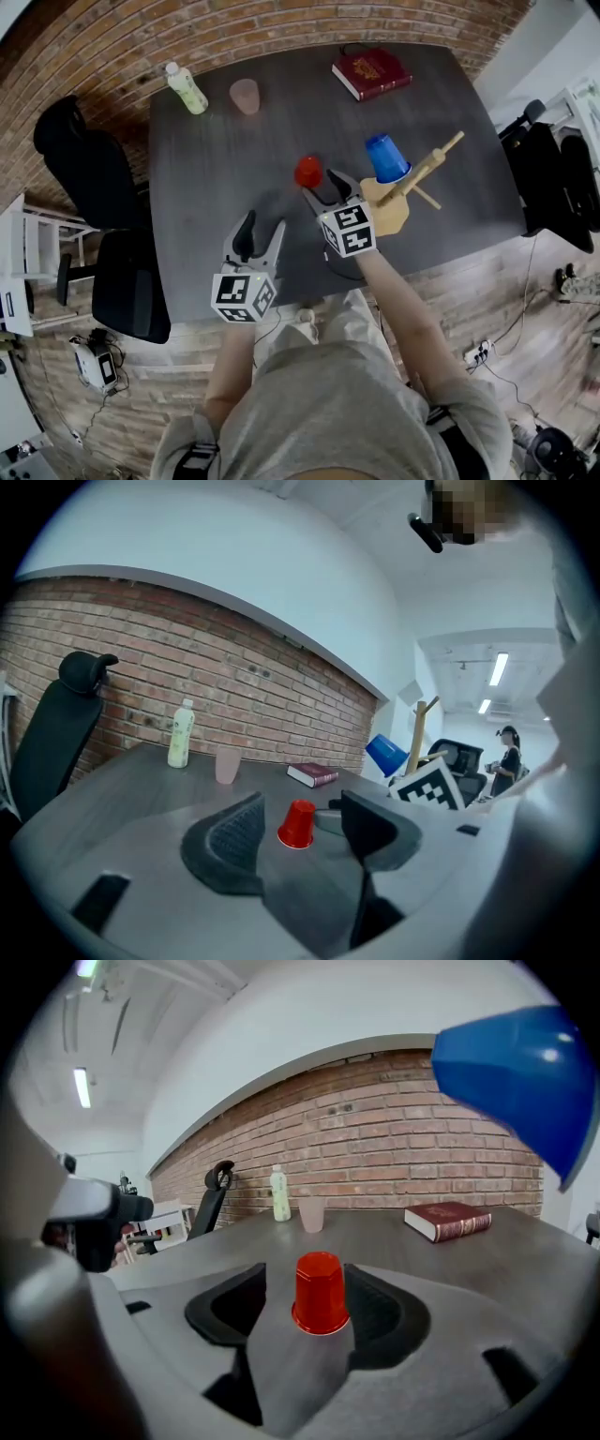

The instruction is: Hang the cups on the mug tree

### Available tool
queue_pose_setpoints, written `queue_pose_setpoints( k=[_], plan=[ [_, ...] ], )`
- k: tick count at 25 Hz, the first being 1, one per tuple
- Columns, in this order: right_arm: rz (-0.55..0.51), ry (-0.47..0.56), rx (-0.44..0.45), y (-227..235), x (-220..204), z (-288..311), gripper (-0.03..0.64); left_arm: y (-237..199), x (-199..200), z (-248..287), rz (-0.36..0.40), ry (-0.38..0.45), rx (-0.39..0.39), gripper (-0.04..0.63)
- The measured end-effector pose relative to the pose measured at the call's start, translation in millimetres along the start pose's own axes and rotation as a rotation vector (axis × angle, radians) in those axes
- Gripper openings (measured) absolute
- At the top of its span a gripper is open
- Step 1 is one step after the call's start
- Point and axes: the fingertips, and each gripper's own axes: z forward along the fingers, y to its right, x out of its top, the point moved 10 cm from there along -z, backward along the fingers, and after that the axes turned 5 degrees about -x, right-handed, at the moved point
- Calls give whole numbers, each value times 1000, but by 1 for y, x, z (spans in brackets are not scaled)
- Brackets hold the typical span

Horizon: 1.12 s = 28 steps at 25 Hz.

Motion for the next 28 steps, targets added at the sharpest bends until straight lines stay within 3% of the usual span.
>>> queue_pose_setpoints(
  k=[12, 15, 28],
  plan=[
    [-23, -65, -7, 9, -11, 44, 247, -9, -19, -12, -29, -25, 40, 250],
    [-30, -62, -18, 9, -12, 46, 202, -10, -21, -13, -28, -28, 45, 250],
    [-50, -21, -20, -1, 2, 20, 199, -1, -16, -24, -12, -24, 13, 250]
  ],
)
